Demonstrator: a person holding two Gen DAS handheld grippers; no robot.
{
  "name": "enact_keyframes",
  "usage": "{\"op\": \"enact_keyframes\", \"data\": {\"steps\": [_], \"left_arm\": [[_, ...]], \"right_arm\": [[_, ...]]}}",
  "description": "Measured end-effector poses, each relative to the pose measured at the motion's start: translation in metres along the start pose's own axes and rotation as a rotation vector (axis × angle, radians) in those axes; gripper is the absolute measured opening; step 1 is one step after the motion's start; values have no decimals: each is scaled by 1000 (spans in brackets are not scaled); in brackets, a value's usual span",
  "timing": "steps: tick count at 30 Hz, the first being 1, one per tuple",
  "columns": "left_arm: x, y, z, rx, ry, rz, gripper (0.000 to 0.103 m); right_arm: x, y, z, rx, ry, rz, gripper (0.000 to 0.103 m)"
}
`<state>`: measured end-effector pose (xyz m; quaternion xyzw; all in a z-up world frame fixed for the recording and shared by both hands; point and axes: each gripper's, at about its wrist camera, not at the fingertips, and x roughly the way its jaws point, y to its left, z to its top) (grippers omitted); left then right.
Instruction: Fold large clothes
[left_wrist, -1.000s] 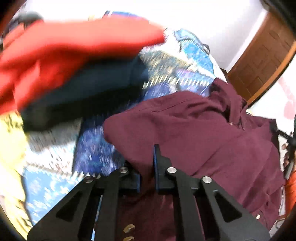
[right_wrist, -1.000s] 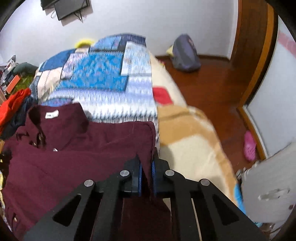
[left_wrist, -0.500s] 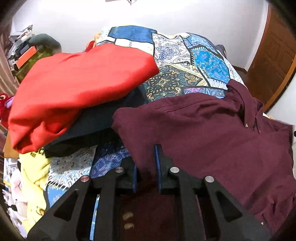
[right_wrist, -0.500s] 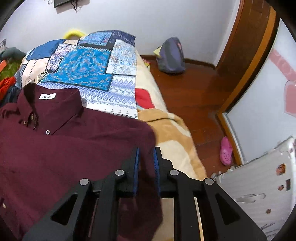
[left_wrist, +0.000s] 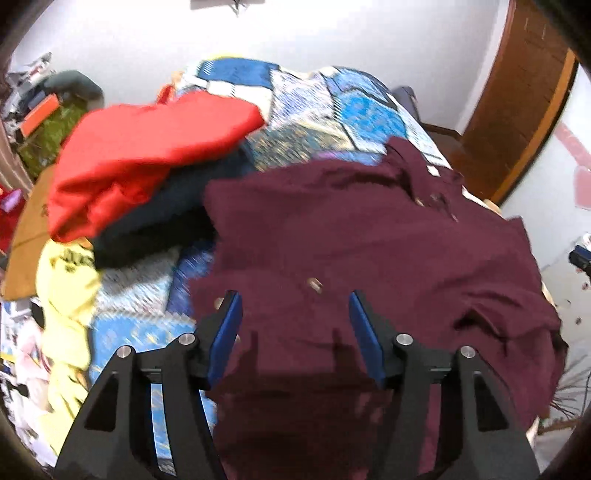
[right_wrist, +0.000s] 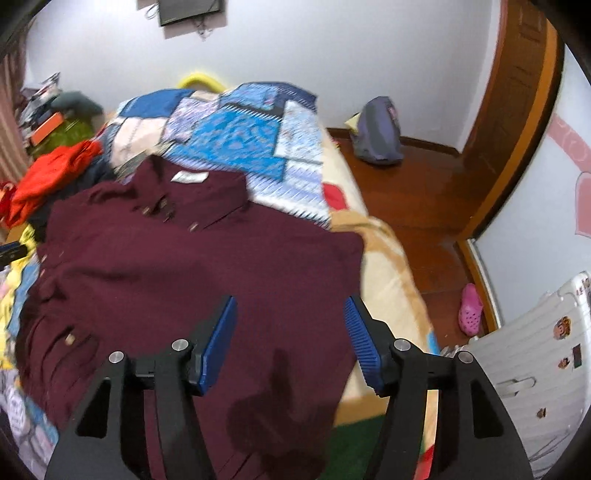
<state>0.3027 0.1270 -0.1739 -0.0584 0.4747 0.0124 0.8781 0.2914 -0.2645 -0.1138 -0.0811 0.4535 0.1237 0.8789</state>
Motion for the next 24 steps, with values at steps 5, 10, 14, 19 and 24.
{"op": "enact_keyframes", "data": {"steps": [5, 10, 14, 19, 24], "left_arm": [[17, -33, -8, -23, 38, -80, 59], [37, -73, -5, -6, 56, -122, 59], [56, -92, -22, 104, 98, -65, 59], [49, -95, -52, 217, 33, 17, 69], [28, -66, -62, 117, 42, -21, 71]], "right_arm": [[9, 23, -20, -23, 51, 40, 57], [23, 39, -30, -19, 94, 64, 57], [21, 44, -42, -26, 91, 71, 57], [13, 38, -62, -34, 91, 47, 57], [3, 24, -80, -9, 106, 36, 57]]}}
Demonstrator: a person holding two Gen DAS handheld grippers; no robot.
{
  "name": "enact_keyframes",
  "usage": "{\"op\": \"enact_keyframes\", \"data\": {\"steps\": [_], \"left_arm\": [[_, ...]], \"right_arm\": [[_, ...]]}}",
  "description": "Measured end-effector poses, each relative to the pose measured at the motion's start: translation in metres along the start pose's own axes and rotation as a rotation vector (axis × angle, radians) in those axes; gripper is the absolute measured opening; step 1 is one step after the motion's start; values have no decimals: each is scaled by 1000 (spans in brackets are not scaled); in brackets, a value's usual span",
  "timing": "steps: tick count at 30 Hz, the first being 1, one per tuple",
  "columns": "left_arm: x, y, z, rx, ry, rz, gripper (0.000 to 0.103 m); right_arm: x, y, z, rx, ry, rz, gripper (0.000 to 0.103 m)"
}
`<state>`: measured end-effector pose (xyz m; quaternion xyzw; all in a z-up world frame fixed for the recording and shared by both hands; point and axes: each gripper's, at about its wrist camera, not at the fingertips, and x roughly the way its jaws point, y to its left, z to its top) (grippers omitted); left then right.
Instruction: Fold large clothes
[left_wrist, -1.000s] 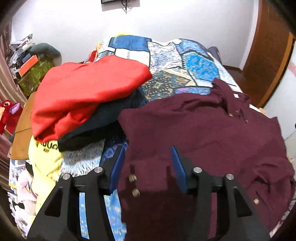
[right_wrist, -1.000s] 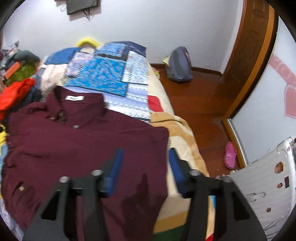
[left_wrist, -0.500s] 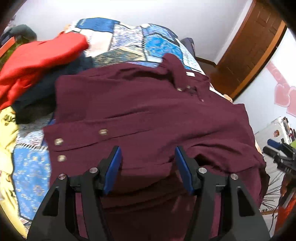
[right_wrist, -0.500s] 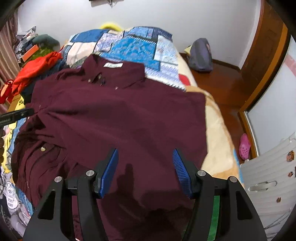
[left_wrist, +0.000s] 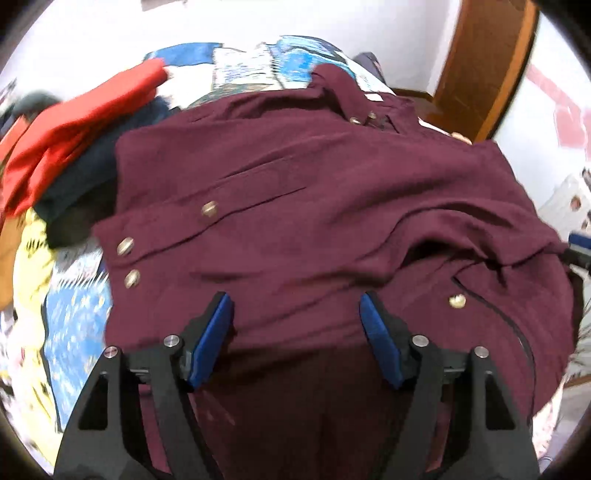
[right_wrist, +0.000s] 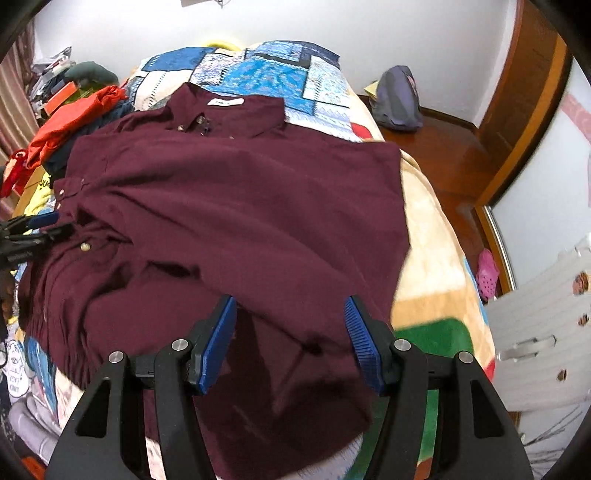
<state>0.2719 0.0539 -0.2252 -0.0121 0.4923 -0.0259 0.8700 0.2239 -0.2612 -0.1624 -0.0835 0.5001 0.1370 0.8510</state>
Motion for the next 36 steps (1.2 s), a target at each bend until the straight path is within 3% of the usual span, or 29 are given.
{"op": "enact_keyframes", "data": {"steps": [5, 12, 19, 24, 27, 29, 32, 36], "left_arm": [[-34, 35, -25, -74, -34, 28, 71], [-56, 87, -78, -204, 13, 58, 71], [-37, 107, -131, -388, 113, -88, 71], [-37, 99, -131, -449, 87, -156, 71], [-31, 85, -126, -444, 110, -273, 71], [-27, 75, -122, -421, 122, -308, 71], [-16, 62, -115, -399, 152, -294, 72], [-7, 58, -104, -424, 130, -299, 71]], "right_arm": [[-10, -11, -19, 47, -1, 12, 57], [-12, -16, -44, 113, 3, 34, 57], [-8, -19, -64, 177, -6, 62, 57], [-10, -22, -73, 196, 15, 98, 57], [-6, -26, -79, 221, 43, 125, 57], [-1, -29, -82, 255, 57, 157, 57], [8, -34, -82, 323, 57, 228, 57], [19, -36, -78, 378, 43, 312, 53]]}}
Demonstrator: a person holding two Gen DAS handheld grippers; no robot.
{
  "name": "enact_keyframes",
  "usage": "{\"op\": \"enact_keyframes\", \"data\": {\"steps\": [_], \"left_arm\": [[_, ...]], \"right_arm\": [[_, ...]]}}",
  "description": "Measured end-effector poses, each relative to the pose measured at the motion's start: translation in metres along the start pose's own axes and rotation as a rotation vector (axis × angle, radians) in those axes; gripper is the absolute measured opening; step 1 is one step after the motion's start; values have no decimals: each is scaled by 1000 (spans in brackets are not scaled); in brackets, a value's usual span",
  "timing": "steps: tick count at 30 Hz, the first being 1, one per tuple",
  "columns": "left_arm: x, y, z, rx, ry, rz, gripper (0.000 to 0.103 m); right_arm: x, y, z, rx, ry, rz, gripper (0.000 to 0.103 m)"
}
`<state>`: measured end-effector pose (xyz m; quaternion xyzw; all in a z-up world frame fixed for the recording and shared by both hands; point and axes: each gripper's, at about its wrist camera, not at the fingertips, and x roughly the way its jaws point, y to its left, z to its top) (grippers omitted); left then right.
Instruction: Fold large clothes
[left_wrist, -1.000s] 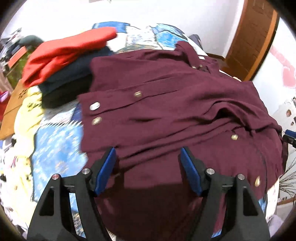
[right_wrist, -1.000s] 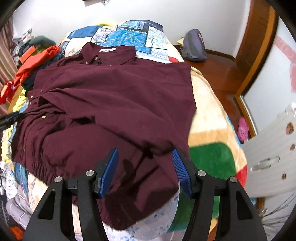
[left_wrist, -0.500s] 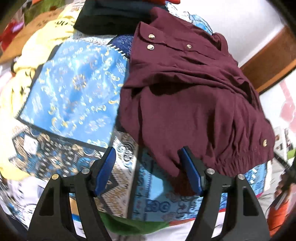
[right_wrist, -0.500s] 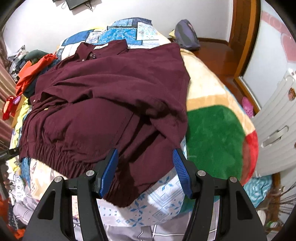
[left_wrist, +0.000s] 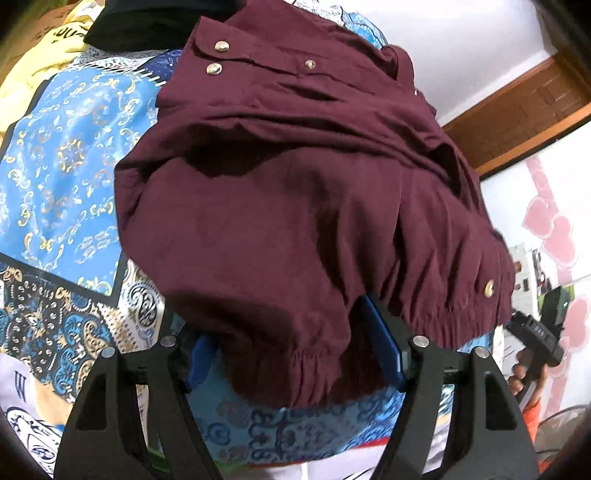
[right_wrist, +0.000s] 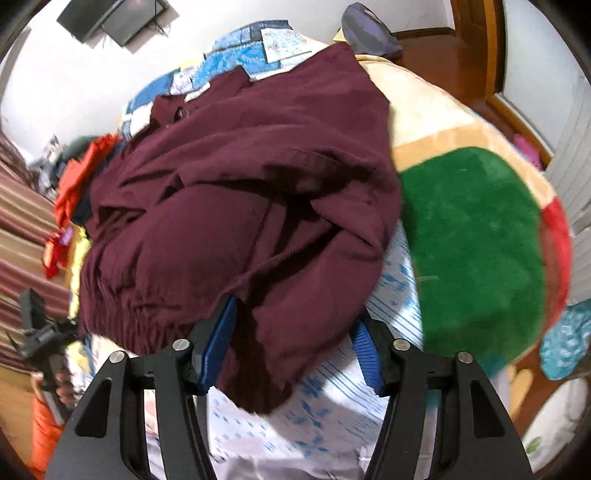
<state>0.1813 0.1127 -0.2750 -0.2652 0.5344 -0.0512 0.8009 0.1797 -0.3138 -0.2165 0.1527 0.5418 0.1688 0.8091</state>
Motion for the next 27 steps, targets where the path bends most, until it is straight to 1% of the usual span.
{"op": "enact_keyframes", "data": {"steps": [2, 3, 4, 5, 7, 8, 9, 11, 13, 14, 16, 18, 20, 21, 22, 23, 24, 25, 27], "left_arm": [[3, -5, 4, 7, -8, -12, 64], [3, -6, 4, 14, -9, -14, 55], [2, -9, 6, 18, -10, -19, 48], [-1, -14, 8, 26, -19, -17, 44], [-10, -25, 16, 59, -53, -3, 38], [-16, -29, 21, 75, -70, -1, 37], [-25, -39, 27, 101, -104, -7, 35], [-39, -52, 37, 136, -151, -16, 33], [-60, -68, 52, 180, -216, -21, 32], [-69, -76, 61, 192, -248, -22, 32], [-85, -90, 79, 214, -315, -27, 30], [-95, -105, 100, 245, -368, -22, 30], [-97, -116, 124, 273, -400, -2, 29], [-95, -124, 140, 292, -431, 26, 29], [-95, -127, 149, 303, -450, 44, 28], [-92, -131, 166, 303, -469, 64, 28], [-93, -129, 176, 288, -468, 58, 28], [-89, -129, 193, 268, -467, 42, 28], [-80, -130, 218, 240, -475, 51, 28]], "right_arm": [[3, 2, 2, 3, 4, 33, 47], [5, 3, 3, 5, 7, 58, 39], [6, 4, 5, 8, 14, 82, 29], [6, 6, 7, 12, 15, 107, 23], [0, 15, 14, -12, -7, 108, 12], [-6, 22, 18, -38, -22, 107, 11], [-12, 30, 23, -69, -41, 109, 10], [-27, 45, 33, -134, -95, 109, 9], [-43, 60, 47, -190, -159, 104, 9], [-52, 68, 58, -217, -205, 105, 9], [-61, 75, 77, -242, -263, 86, 8], [-66, 82, 109, -264, -327, 64, 8], [-63, 81, 139, -261, -345, 62, 8], [-59, 82, 152, -260, -353, 51, 8], [-54, 82, 165, -260, -357, 39, 7], [-51, 78, 177, -248, -360, 31, 7], [-46, 77, 186, -237, -359, 31, 7], [-42, 73, 198, -221, -359, 28, 7], [-29, 65, 223, -191, -354, 14, 7]]}}
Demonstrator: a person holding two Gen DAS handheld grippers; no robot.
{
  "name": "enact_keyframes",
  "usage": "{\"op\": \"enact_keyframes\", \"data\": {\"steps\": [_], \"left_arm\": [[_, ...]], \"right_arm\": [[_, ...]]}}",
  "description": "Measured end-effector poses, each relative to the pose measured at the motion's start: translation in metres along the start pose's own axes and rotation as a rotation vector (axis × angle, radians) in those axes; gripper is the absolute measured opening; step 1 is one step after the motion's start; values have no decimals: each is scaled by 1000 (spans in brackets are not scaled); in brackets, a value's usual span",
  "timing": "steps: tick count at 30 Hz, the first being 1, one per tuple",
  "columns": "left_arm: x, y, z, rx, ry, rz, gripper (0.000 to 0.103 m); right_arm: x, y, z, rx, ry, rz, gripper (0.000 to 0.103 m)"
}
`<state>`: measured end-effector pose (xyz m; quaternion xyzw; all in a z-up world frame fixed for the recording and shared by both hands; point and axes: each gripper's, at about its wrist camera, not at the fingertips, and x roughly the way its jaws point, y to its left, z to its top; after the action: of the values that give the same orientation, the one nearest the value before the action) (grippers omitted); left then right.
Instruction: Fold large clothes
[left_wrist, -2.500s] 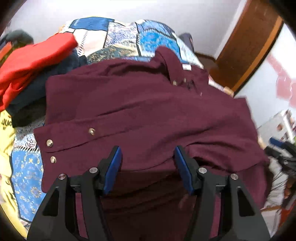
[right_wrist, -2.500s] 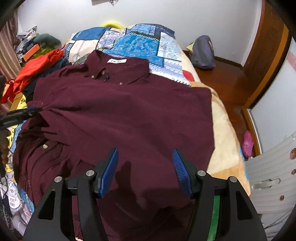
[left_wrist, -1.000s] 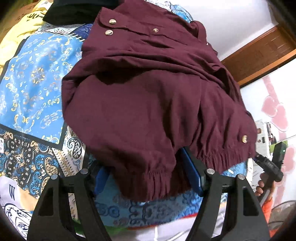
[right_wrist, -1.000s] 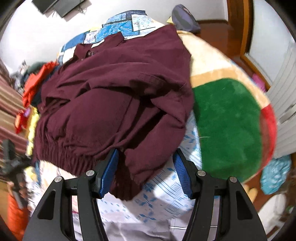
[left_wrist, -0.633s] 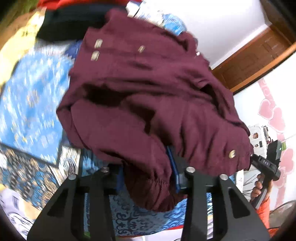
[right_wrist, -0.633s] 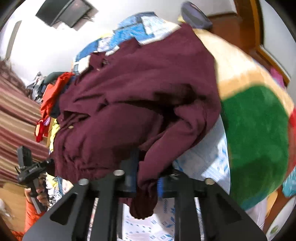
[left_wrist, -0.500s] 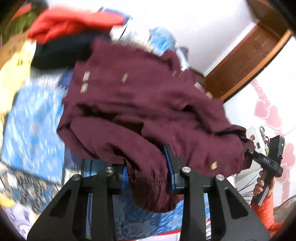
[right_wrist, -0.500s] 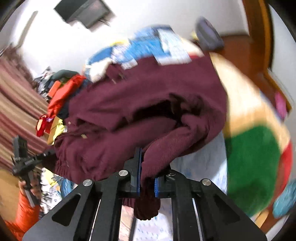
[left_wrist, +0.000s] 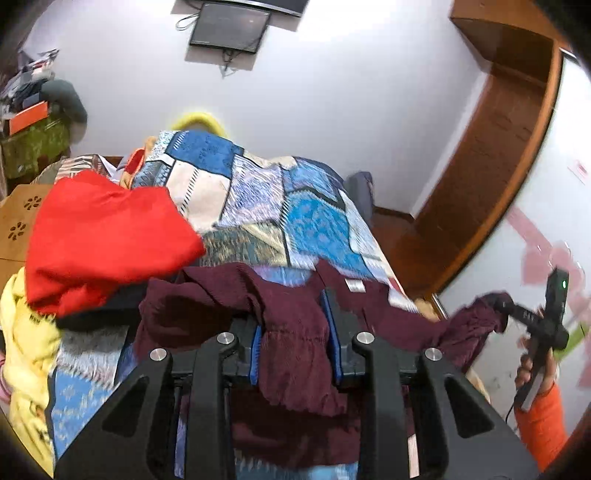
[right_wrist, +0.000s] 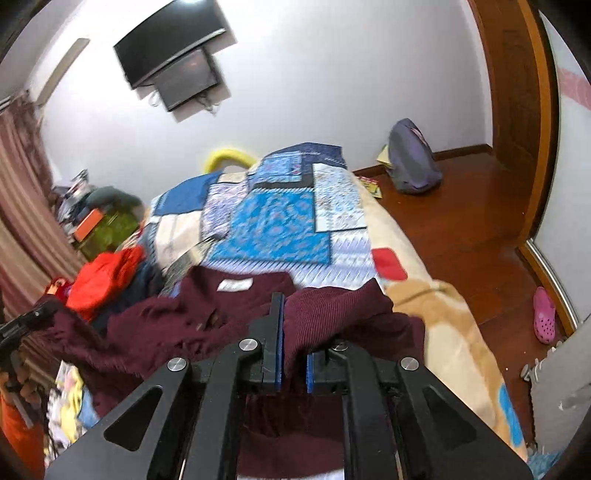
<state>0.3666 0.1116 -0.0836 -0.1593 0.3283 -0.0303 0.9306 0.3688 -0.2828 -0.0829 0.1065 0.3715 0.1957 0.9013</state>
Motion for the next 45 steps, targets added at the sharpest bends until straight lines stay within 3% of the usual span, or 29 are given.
{"op": "enact_keyframes", "data": {"steps": [2, 7, 15, 23, 31, 35, 38, 41, 45], "left_arm": [[22, 0, 18, -9, -3, 9, 28], [89, -3, 41, 50, 6, 112, 28], [174, 22, 21, 93, 156, 193, 34], [160, 12, 15, 140, 196, 242, 55], [100, 0, 42, 129, 114, 181, 68], [77, -9, 38, 136, 90, 145, 75], [82, -17, 14, 158, 141, 107, 83], [106, -23, -19, 196, 241, 95, 83], [155, -28, -72, 301, 352, 197, 83]], "right_arm": [[17, -12, 11, 31, 18, -9, 7], [69, -28, 29, 56, 80, -59, 7], [125, -51, 15, 53, 201, -123, 7], [132, -59, 10, 82, 421, -126, 14], [69, -25, 31, -29, 373, -143, 17], [55, -28, 44, 63, 363, -85, 19], [64, -30, 43, 73, 403, -93, 19], [73, -32, 37, 54, 438, -123, 19], [76, -38, 29, 47, 486, -118, 21]]}}
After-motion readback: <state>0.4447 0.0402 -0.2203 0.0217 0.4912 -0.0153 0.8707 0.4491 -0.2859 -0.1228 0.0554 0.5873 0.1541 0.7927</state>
